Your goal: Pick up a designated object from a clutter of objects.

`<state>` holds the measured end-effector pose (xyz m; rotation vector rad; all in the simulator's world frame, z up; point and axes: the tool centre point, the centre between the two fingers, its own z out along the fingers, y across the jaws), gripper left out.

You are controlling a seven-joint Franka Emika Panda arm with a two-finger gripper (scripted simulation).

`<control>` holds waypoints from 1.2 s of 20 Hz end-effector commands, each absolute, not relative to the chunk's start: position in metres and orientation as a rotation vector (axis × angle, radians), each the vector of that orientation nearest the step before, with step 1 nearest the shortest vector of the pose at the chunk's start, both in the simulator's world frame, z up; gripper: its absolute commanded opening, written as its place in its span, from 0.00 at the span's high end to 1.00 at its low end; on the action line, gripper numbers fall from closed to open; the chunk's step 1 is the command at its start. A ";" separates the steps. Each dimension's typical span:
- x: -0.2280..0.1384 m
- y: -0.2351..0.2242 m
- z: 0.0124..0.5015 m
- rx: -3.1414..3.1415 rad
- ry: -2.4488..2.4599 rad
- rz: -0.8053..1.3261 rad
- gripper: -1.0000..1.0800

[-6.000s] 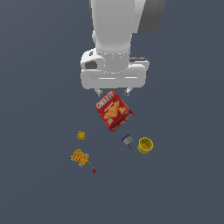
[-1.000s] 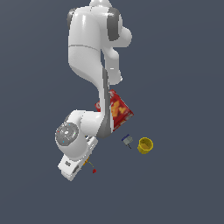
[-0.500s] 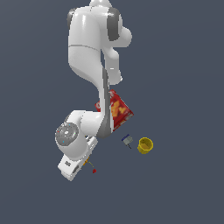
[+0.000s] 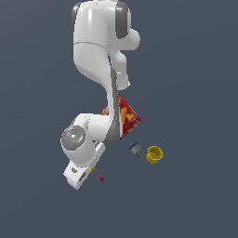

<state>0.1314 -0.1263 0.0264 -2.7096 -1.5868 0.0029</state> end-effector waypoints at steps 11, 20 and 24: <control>0.094 -0.085 0.087 -2.711 -1.588 0.001 1.00; 0.054 -0.040 0.152 -2.711 -1.589 0.002 1.00; 0.036 -0.019 0.182 -2.712 -1.590 0.003 1.00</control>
